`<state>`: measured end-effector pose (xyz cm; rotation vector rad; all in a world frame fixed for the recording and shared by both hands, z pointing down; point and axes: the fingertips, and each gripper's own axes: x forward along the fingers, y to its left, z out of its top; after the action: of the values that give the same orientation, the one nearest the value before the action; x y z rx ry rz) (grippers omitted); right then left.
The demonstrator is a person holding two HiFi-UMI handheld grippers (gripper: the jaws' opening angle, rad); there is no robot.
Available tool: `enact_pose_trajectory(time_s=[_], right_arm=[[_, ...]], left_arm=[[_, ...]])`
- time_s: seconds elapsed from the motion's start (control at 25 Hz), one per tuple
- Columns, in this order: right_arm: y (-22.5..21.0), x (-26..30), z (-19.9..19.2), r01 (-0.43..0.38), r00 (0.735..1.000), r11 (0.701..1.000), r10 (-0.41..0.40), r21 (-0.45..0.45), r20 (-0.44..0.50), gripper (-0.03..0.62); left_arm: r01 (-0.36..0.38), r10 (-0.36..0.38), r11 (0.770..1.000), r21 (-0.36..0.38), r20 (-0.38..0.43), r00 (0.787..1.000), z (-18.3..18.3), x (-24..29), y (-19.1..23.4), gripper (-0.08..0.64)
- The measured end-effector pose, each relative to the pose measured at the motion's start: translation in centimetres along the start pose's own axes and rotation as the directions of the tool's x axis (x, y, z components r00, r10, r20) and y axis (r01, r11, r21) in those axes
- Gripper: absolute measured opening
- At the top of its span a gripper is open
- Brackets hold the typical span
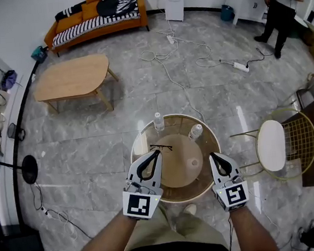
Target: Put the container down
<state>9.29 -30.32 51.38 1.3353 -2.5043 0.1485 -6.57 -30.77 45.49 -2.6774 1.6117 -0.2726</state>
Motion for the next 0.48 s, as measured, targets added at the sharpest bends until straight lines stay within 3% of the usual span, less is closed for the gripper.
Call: enact_pose_trajectory(time_s=[0.2,0.32,0.48], right_arm=[[0.8,-1.8,5.2,-0.020,0.999,1.000,0.020,0.008,0.040,0.014],[0.2,-2.8,6.9,-0.007,0.997,0.999,0.009,-0.034,0.073,0.014],[0.5,-3.7,8.7,0.006,1.000,0.998,-0.006,-0.061,0.000,0.014]], left_arm=[[-0.019,0.019,1.000,0.009,0.011,1.000,3.5,-1.3,0.5,0.015],[-0.025,0.025,0.999,0.020,0.015,1.000,5.6,-1.5,1.0,0.015],[-0.032,0.032,0.999,0.005,0.054,0.998,7.9,-2.2,2.0,0.015]])
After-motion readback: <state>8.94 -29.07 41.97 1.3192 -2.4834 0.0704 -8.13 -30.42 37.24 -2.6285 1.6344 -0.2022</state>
